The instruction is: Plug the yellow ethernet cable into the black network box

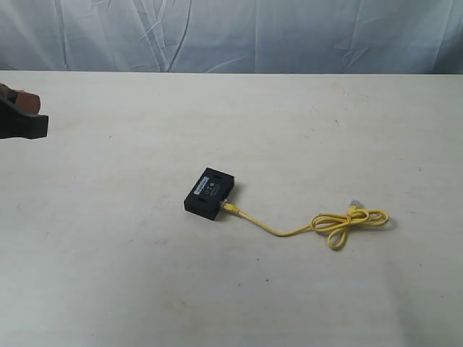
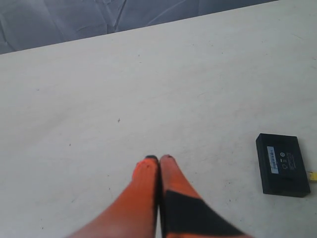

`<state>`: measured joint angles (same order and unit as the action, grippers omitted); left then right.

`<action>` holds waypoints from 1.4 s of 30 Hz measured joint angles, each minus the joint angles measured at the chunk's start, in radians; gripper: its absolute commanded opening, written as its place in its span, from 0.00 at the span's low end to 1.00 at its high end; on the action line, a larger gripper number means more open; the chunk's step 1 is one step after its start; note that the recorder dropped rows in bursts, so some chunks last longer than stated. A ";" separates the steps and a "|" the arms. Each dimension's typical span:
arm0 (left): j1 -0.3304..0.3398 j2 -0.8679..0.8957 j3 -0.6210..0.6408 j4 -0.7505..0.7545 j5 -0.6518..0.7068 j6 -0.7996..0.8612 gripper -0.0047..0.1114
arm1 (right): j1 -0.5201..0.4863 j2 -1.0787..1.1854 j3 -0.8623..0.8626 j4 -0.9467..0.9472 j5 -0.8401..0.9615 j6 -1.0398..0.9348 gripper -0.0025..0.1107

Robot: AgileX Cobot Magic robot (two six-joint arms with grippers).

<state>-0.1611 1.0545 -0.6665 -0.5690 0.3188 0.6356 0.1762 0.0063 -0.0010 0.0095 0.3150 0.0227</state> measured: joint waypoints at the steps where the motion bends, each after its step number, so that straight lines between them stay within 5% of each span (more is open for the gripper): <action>1: 0.000 0.000 0.000 0.000 0.000 0.000 0.04 | 0.000 0.000 0.000 0.000 0.000 0.000 0.02; 16: 0.000 -0.009 0.000 0.007 0.000 0.000 0.04 | 0.000 0.000 0.000 0.000 0.002 -0.003 0.02; 21: 0.017 -0.159 0.038 0.093 -0.002 0.000 0.04 | 0.002 0.000 0.000 0.000 0.002 -0.003 0.02; 29: 0.147 -0.454 0.289 0.127 -0.061 0.000 0.04 | 0.002 0.000 0.000 0.000 0.002 -0.003 0.02; 42: 0.164 -0.944 0.654 0.274 -0.113 0.002 0.04 | 0.002 0.000 0.000 0.000 0.002 -0.003 0.02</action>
<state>0.0029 0.1108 -0.0124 -0.2951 0.2058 0.6371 0.1786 0.0063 -0.0010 0.0095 0.3173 0.0196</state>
